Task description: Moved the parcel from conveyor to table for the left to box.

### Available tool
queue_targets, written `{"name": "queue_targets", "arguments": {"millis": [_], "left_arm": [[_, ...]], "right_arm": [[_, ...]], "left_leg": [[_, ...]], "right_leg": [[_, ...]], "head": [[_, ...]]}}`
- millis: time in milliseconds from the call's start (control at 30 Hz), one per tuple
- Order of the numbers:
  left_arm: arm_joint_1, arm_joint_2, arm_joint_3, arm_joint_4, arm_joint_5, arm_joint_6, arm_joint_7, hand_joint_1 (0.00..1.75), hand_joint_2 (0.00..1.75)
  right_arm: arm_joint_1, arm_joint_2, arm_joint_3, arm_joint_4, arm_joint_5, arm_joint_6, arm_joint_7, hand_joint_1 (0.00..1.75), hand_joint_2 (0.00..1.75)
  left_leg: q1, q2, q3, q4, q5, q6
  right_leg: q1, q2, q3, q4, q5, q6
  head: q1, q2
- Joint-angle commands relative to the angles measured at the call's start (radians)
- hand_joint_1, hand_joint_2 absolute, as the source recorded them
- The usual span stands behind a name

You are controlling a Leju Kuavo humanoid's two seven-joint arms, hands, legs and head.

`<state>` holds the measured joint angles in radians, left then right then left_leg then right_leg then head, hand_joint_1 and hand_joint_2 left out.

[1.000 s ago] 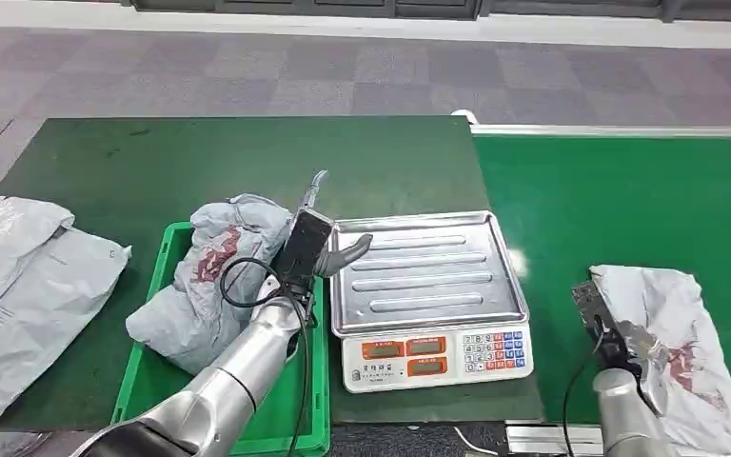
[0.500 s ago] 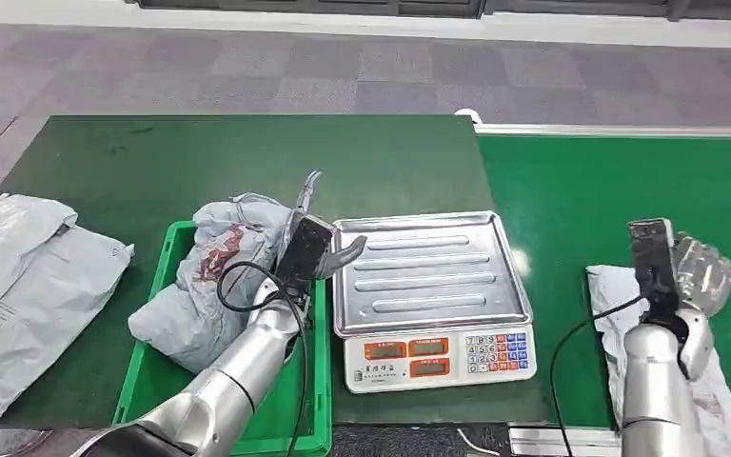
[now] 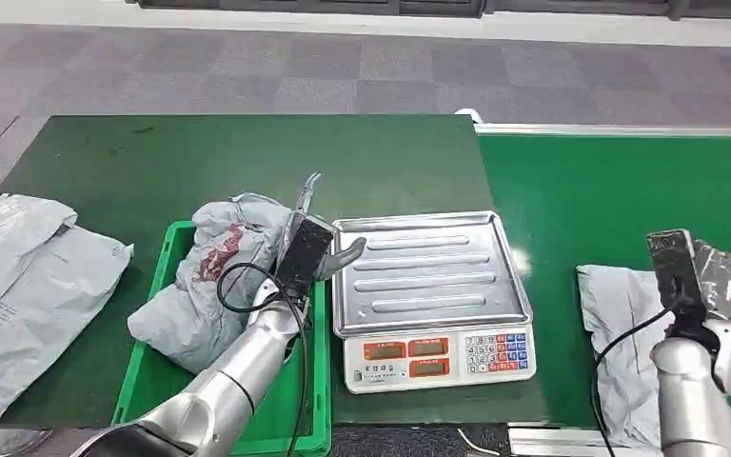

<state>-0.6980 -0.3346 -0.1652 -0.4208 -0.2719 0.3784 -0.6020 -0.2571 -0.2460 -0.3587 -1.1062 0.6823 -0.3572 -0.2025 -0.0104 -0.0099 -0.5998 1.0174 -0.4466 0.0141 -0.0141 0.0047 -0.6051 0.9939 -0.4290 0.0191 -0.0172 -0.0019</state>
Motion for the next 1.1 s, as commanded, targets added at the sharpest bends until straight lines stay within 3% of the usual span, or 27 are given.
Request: {"name": "queue_targets", "arguments": {"millis": [33, 100, 300, 433, 733, 933, 1100], "left_arm": [[-0.034, -0.011, 0.053, 0.049, 0.0, -0.016, 0.025, 0.0, 1.75], [-0.033, -0.01, 0.053, 0.05, 0.001, -0.016, 0.03, 0.0, 1.75], [-0.05, -0.015, 0.043, 0.041, 0.005, -0.026, 0.056, 0.0, 1.75], [-0.046, -0.015, 0.042, 0.036, 0.009, -0.023, 0.052, 0.0, 1.75], [-0.052, -0.015, 0.028, 0.035, 0.024, -0.028, 0.058, 0.0, 1.75], [-0.058, -0.015, -0.04, 0.046, 0.084, -0.01, 0.069, 0.0, 1.75], [-0.068, -0.015, -0.13, 0.064, 0.169, 0.013, 0.069, 0.0, 1.75]], "right_arm": [[0.355, 0.01, -0.05, -0.225, 0.224, 0.104, 0.28, 0.0, 1.75], [0.406, 0.085, -0.126, -0.283, 0.302, 0.162, 0.296, 0.0, 1.75], [0.34, 0.233, -0.193, -0.236, 0.577, 0.248, 0.359, 0.0, 1.75], [0.263, 0.286, -0.197, -0.147, 0.667, 0.28, 0.378, 0.0, 1.75], [0.13, 0.242, -0.194, 0.131, 0.689, 0.332, 0.367, 0.0, 1.75], [0.118, 0.224, -0.206, 0.273, 0.705, 0.354, 0.34, 0.0, 1.75], [0.057, 0.211, -0.235, 0.394, 0.65, 0.425, 0.215, 0.0, 1.75]], "left_leg": [[0.002, -0.006, 0.002, -0.002, -0.001, -0.002], [0.002, -0.009, 0.002, -0.002, -0.001, -0.002], [0.002, -0.004, 0.001, -0.001, -0.005, -0.004], [0.002, 0.0, 0.004, -0.002, -0.004, -0.006], [0.002, 0.003, 0.003, -0.001, -0.003, -0.004], [0.003, 0.001, 0.004, -0.001, -0.003, -0.004], [0.006, 0.003, 0.008, -0.002, -0.003, -0.004]], "right_leg": [[0.002, -0.007, 0.005, -0.002, -0.003, -0.001], [0.002, -0.009, 0.006, -0.002, -0.005, -0.001], [0.002, -0.003, 0.002, -0.001, -0.005, -0.001], [0.002, 0.0, 0.003, -0.002, -0.005, -0.002], [0.002, 0.003, 0.002, 0.0, -0.003, -0.002], [0.002, 0.001, 0.004, -0.001, -0.004, -0.002], [0.006, 0.003, 0.009, -0.006, -0.002, -0.001]], "head": [[0.0, 0.0], [0.0, 0.0], [0.0, 0.0], [0.0, 0.0], [0.0, 0.0], [0.0, 0.0], [0.0, 0.0]]}}
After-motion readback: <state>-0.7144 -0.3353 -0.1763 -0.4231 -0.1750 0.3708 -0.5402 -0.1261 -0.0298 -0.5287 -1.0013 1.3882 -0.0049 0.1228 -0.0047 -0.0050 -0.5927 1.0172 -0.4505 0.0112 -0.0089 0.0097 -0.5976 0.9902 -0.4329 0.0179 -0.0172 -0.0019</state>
